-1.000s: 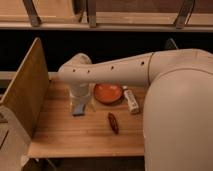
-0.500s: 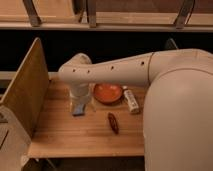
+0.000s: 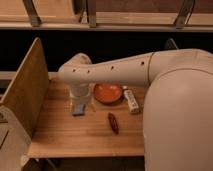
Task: Drag the ceramic bowl in a circle
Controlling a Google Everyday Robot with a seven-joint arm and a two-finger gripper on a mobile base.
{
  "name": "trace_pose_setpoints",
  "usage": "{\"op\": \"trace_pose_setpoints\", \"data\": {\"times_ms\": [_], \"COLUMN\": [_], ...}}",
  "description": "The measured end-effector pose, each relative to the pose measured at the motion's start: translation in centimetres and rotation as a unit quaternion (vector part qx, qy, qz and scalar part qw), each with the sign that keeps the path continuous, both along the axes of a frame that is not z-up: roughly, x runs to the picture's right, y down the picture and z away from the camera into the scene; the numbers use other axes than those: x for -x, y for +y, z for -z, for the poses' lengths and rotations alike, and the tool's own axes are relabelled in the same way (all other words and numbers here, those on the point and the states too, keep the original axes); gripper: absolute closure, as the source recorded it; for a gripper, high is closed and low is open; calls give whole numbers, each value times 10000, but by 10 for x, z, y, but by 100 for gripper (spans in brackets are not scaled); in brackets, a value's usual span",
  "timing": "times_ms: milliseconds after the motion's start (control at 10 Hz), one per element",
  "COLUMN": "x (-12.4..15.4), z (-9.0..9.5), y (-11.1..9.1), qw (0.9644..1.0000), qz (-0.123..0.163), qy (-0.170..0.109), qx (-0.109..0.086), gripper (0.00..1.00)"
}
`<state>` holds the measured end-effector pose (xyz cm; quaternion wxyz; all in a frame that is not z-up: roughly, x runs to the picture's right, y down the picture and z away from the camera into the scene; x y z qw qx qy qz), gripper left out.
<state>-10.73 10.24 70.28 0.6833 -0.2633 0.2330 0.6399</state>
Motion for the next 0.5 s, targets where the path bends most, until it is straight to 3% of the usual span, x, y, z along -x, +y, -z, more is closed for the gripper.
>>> {"op": "trace_pose_setpoints", "data": {"times_ms": [500], "x": [-5], "z": [1], "y": [-3], "qw": [9999], "qz": [125], "qy": [0], "qx": [-77], "gripper": [35]}}
